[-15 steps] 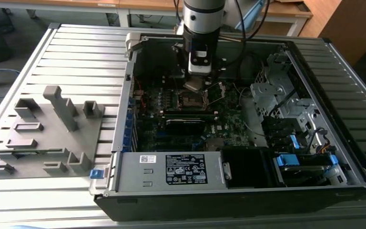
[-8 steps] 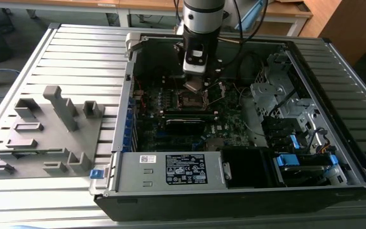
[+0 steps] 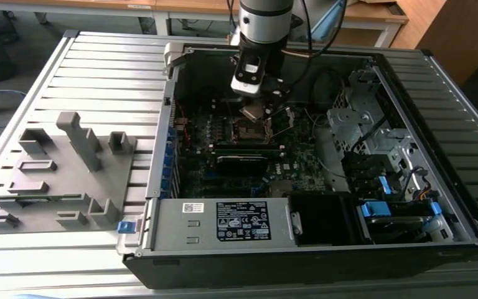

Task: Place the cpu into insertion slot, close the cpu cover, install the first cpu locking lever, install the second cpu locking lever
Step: 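Place the cpu into insertion slot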

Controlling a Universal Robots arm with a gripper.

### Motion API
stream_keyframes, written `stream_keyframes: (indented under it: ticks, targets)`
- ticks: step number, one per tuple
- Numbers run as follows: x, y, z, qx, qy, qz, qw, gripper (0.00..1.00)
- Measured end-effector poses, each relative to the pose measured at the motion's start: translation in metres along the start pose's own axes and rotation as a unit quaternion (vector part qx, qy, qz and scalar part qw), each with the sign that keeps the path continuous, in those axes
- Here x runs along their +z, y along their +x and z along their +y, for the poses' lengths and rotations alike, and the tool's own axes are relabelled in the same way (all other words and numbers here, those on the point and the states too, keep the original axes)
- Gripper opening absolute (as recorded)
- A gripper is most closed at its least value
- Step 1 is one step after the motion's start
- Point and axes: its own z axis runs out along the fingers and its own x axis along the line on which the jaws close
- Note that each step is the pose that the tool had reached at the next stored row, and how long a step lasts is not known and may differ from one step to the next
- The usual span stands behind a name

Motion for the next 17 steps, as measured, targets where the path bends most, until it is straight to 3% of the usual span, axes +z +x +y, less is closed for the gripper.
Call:
stream_keyframes:
  ticks: [3,6,13,17]
  targets:
    - [0.0000,0.0000,0.0000,0.027,0.0011,-0.0030,0.99963,0.54]
    - [0.0001,0.0000,0.0000,0.053,0.0022,-0.0063,0.99855,0.54]
    - [0.0002,0.0000,0.0000,0.110,0.0052,-0.0137,0.99383,0.54]
    - [0.0002,0.0000,0.0000,0.110,0.0052,-0.0138,0.99378,0.54]
